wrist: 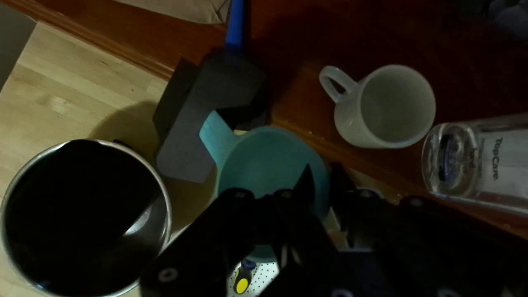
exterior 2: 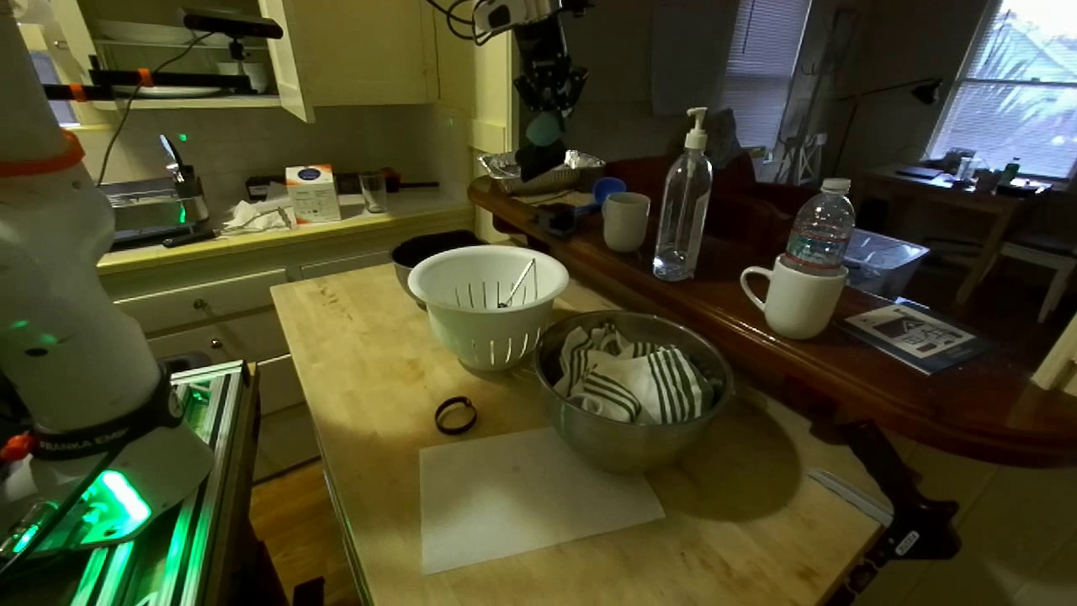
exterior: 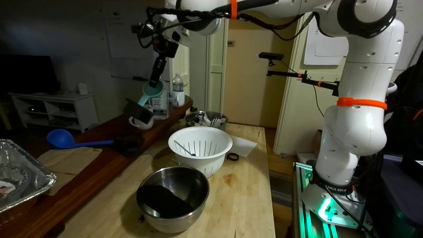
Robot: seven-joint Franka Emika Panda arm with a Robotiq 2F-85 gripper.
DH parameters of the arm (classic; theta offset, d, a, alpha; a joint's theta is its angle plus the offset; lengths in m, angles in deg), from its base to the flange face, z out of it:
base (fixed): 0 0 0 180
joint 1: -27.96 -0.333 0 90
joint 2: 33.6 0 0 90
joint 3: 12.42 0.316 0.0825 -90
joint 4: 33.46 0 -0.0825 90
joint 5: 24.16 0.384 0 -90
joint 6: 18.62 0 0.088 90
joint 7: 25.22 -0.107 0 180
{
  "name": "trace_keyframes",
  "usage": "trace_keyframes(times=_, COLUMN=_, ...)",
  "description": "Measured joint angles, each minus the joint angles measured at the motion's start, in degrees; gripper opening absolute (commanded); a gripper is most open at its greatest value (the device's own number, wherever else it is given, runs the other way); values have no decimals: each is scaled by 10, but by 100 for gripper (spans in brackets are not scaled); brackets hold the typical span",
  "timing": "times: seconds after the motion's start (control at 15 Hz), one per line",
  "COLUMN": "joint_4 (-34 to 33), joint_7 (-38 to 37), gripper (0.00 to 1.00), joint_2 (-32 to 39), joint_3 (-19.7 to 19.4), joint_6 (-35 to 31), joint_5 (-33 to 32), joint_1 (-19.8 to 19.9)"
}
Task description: Remove the blue measuring spoon from the colander.
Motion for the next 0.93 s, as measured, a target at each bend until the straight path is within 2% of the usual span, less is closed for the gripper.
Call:
trace_keyframes(times=0.13, joint_4=-46, joint_7=13, gripper=12, joint_2=29, joint_3=1, joint_6=39, joint_5=-1, joint_1=-9)
trace_keyframes(times=0.27, joint_4=-68, joint_7=18, gripper=12, joint_2=47, joint_3=1, joint_6=50, joint_5=-1, joint_1=-11)
trace_keyframes(times=0.33, joint_4=-72, joint_7=19, gripper=3, joint_2=51, joint_3=1, joint_6=50, joint_5=-1, joint_1=-11)
trace_keyframes(times=0.47, joint_4=-74, joint_7=20, gripper=3, joint_2=54, joint_3=0, joint_6=50, joint_5=-1, joint_1=-12)
trace_keyframes(times=0.67, joint_4=-80, joint_7=15, gripper=3, joint_2=64, joint_3=-1, joint_6=32, joint_5=3, joint_1=-17)
trace_keyframes(times=0.93, joint_4=-126, joint_7=15, gripper=3, joint_2=121, joint_3=1, joint_6=-2, joint_5=3, joint_1=-46)
